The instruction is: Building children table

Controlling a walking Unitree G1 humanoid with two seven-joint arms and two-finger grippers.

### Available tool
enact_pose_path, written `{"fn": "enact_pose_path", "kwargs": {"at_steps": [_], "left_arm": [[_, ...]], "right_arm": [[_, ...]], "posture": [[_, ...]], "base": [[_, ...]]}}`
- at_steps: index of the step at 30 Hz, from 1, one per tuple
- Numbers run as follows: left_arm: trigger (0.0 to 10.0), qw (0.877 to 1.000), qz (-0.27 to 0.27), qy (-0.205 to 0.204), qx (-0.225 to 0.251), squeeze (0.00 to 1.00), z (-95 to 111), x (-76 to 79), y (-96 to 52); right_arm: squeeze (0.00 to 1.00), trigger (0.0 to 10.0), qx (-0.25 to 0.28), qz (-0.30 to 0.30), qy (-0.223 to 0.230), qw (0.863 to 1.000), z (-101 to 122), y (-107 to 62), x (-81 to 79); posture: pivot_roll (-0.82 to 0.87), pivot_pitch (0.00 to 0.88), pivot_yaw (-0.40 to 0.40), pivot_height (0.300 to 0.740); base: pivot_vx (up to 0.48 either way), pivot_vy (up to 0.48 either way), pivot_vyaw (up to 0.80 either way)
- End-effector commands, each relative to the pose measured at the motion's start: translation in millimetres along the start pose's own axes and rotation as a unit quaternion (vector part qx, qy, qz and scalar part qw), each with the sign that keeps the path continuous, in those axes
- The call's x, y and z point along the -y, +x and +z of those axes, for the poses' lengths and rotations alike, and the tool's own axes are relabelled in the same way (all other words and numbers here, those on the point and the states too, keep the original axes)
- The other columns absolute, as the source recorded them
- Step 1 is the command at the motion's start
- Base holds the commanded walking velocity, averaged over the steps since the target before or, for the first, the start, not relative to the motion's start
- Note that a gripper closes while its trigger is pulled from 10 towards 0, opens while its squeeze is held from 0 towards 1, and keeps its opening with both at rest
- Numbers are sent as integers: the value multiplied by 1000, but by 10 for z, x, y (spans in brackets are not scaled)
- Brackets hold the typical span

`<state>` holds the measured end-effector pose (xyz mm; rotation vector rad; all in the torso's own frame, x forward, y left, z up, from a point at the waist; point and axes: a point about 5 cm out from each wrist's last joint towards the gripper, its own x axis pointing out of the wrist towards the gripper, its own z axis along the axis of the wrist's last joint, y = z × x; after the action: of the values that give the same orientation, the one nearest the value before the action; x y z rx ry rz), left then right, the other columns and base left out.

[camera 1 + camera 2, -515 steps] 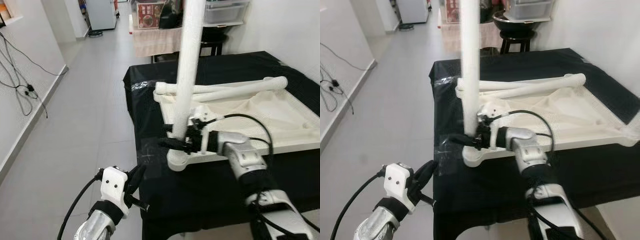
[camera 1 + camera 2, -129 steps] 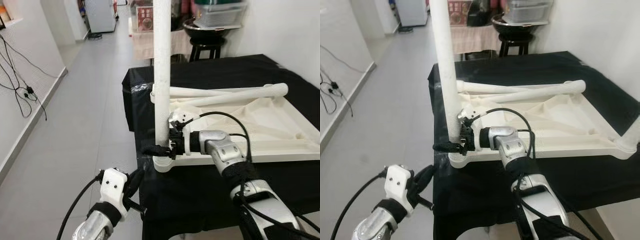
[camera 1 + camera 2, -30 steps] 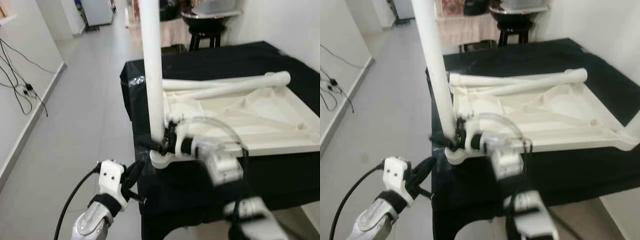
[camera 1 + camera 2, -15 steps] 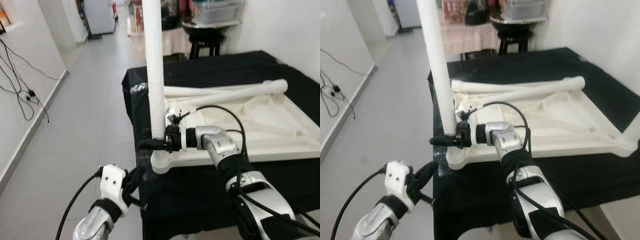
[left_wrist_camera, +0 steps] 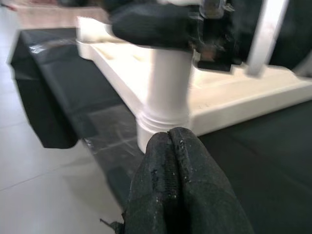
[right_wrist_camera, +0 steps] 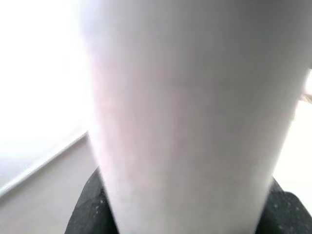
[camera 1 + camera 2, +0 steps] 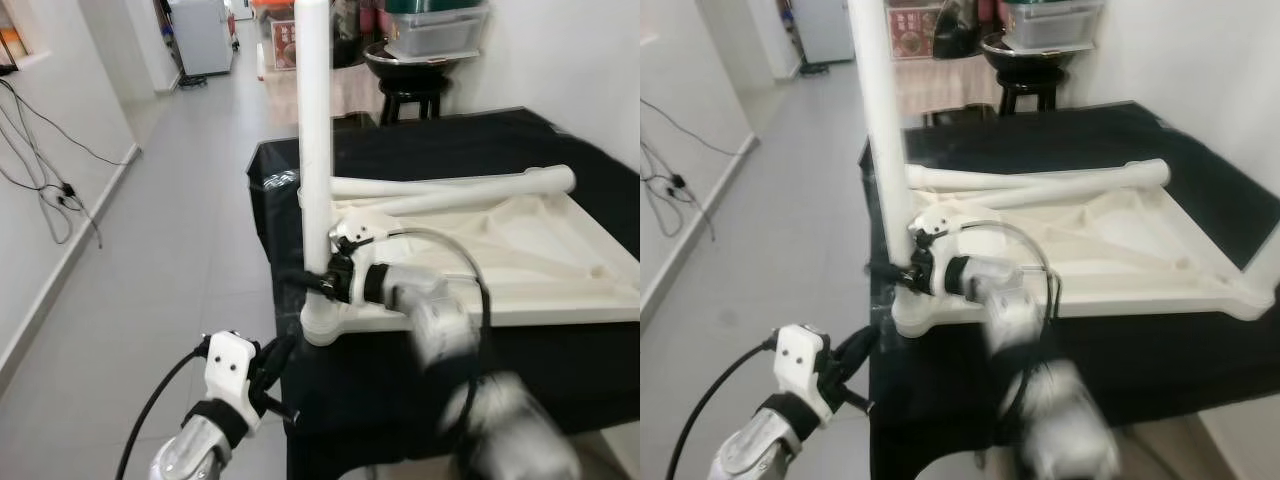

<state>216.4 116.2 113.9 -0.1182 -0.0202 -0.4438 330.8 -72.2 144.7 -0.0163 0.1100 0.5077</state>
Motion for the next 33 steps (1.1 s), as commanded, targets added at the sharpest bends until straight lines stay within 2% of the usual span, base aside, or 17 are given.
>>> {"fn": "enact_pose_path", "kwargs": {"at_steps": [1, 3, 8, 9, 10, 11, 12, 13, 16, 20, 21, 22, 24, 25, 26, 32, 33], "left_arm": [[10000, 1000, 10, 0, -6, 0, -28, -48, -30], [10000, 1000, 7, 0, -8, 0, -38, -54, -18], [10000, 1000, 14, 4, -5, 0, -31, -55, -15], [10000, 1000, 16, 5, -4, 0, -30, -56, -14], [10000, 1000, 16, 5, -4, 0, -30, -56, -14], [10000, 1000, 16, 5, -4, 0, -29, -56, -14], [10000, 1000, 15, 3, -4, 0, -28, -57, -13], [10000, 1000, 14, 2, -5, 0, -28, -56, -12], [10000, 1000, 12, 1, -5, 0, -29, -57, -11], [10000, 1000, 11, 0, -5, 0, -30, -58, -9], [10000, 1000, 11, 0, -5, 0, -30, -59, -7], [10000, 1000, 11, 0, -5, 0, -30, -59, -7], [10000, 1000, 11, 1, -5, 0, -30, -61, -6], [10000, 1000, 11, 1, -5, 0, -30, -61, -6], [10000, 1000, 11, 1, -5, 0, -33, -53, -1], [10000, 1000, 12, 2, -6, 0, -37, -47, 3], [10000, 1000, 12, 3, -6, 0, -38, -44, 6]], "right_arm": [[0, 0, -62, -45, 10, 997, -312, -111, 40], [0, 0, -63, 22, 23, 998, -307, 0, -1], [0, 0, -84, 52, 30, 995, -330, 35, -31], [0, 2784, -86, 50, 30, 995, -313, 31, -24], [0, 2784, -86, 50, 30, 995, -313, 31, -24], [0, 9412, -88, 48, 32, 994, -302, 28, -17], [357, 10000, -83, 77, 40, 993, -263, 39, -44], [1000, 10000, -77, 94, 47, 991, -211, 23, -101], [1000, 10000, -46, 182, 37, 982, -35, 18, -230], [1000, 10000, -32, 241, 29, 970, 73, 57, -206], [1000, 10000, -23, 297, -2, 955, 157, 80, -171], [1000, 10000, -23, 297, -2, 955, 157, 80, -171], [1000, 10000, -19, 354, -40, 934, 239, 87, -124], [1000, 10000, -19, 354, -40, 934, 239, 87, -124], [0, 10000, -38, 394, -63, 916, 258, 129, -81], [0, 10000, -70, 439, -54, 894, 248, 163, -52], [0, 2549, -82, 439, -48, 894, 221, 191, -30]], "posture": [[-22, 35, 26, 740], [-7, 22, 12, 740], [-15, 17, 13, 740], [-9, 22, 14, 740], [-9, 22, 14, 740], [-9, 22, 14, 740], [-7, 22, 14, 740], [-7, 22, 14, 740], [-8, 22, 18, 740], [0, 21, 18, 740], [-2, 20, 18, 740], [-2, 20, 18, 740], [-2, 20, 18, 740], [-2, 20, 18, 740], [8, 18, 15, 740], [19, 12, 16, 740], [20, 12, 14, 740]], "base": [[0, 0, 0], [0, 0, 0], [0, 0, 0], [0, 0, 0], [0, 0, 0], [0, 0, 0], [0, 0, 0], [0, 0, 0], [0, 0, 0], [0, 0, 0], [0, 0, 0], [0, 0, 0], [0, 0, 0], [0, 0, 0], [0, 0, 0], [0, 0, 0], [0, 0, 0]]}}
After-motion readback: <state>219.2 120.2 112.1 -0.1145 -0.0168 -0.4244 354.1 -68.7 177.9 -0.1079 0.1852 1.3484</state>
